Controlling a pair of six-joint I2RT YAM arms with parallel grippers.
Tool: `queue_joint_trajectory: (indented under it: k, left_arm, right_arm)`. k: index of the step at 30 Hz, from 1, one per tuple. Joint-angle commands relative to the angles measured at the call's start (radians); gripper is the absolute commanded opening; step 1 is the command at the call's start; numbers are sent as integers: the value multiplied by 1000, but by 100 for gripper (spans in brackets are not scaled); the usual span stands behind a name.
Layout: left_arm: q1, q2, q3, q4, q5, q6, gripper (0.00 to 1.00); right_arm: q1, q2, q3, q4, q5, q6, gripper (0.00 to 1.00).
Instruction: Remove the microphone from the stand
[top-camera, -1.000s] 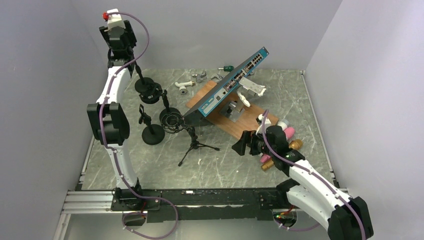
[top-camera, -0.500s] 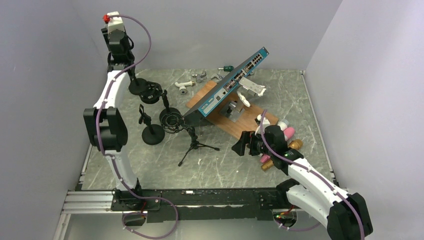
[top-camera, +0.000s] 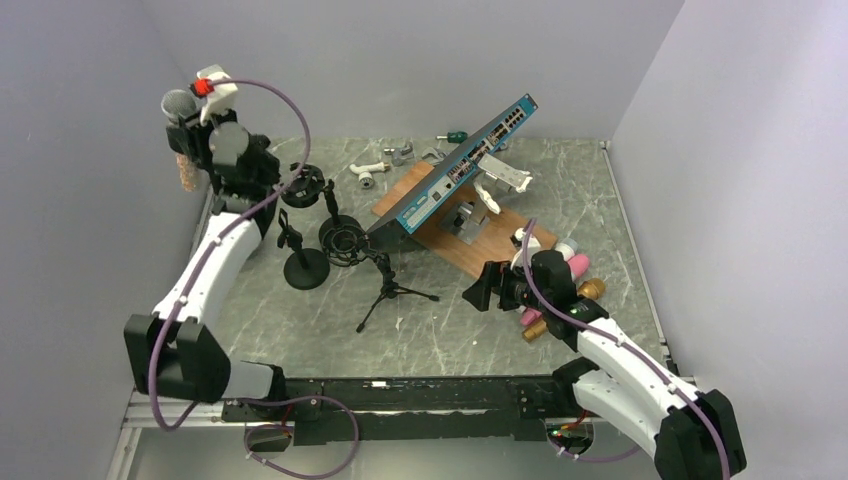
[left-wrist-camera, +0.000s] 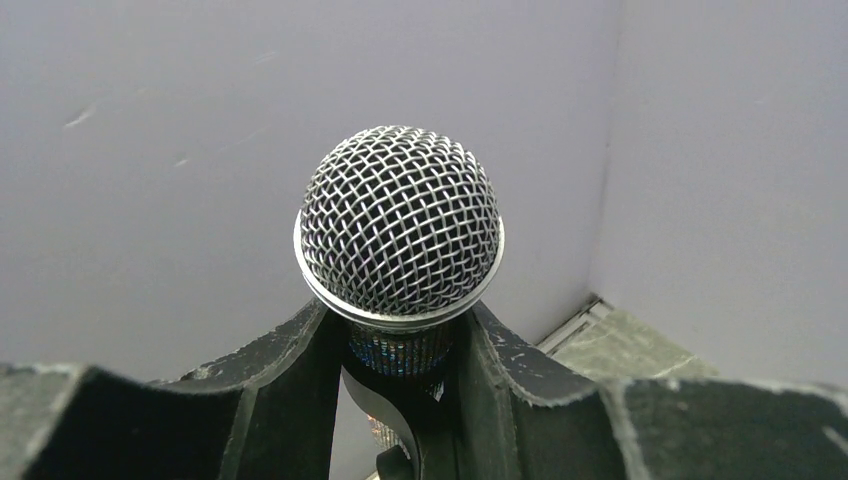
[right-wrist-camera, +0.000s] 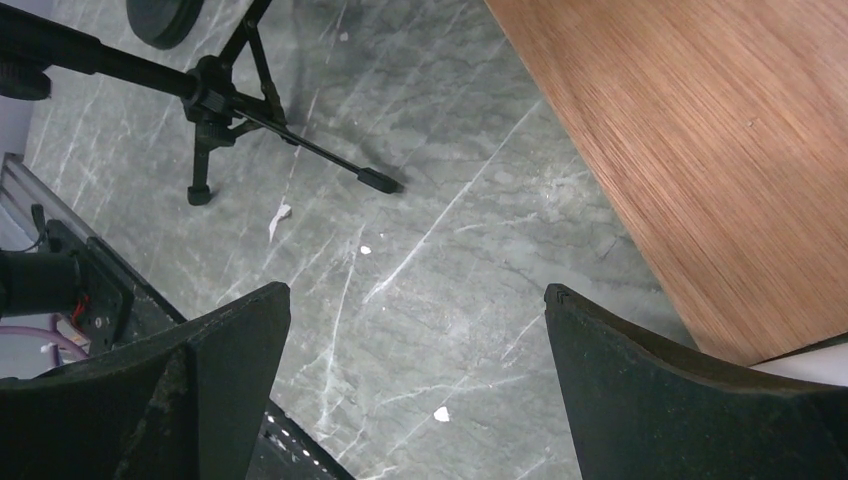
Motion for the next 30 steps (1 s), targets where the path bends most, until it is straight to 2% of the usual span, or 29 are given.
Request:
queue_joint_trajectory:
  k: [1,5,9,11,14,17,18,19,20,21,24,30]
  left_arm:
    - [-129,-136,-113,300,-222,281,0]
    - [-239,-223,-250,401,-360,404,0]
    - [-375,-307,-337,387,-447,396,0]
    - [-437,-342,-339,309,-479,338,0]
    - [-539,-391,-311,51,-498,187,0]
    - [-607,-449,-278,-293,-492,-71,0]
    - [-627,-466,-248,-483,-467,-230,0]
    - [-638,-474,-198,-743,-404,-432,0]
    - [-634,-473,-127,-1005,-289,-667,0]
    - [-624,-467,-80,-1177,-204,-813,0]
    - [-624,-454,-34,-1355,-107,-967,0]
    - [-625,-542,-96,-1386,10,-1004,0]
  right_arm:
    - [5,33,19,37,-28,-1,100]
    - [7,58,35,7,2,3,100]
    - [31,76,58,-40,69,23,100]
    - [60,66,62,-44,85,42,100]
    - [120,40,58,-33,124,80,100]
    - [164,29,55,-29,158,110,100]
    - [176,28,58,-34,170,120,100]
    - [186,28,61,-41,178,123,100]
    - [195,27,66,-49,188,127,100]
    - [205,25,71,-58,199,130,100]
    - [230,12,81,-76,222,143,100]
    - [306,-12,108,-94,272,178,100]
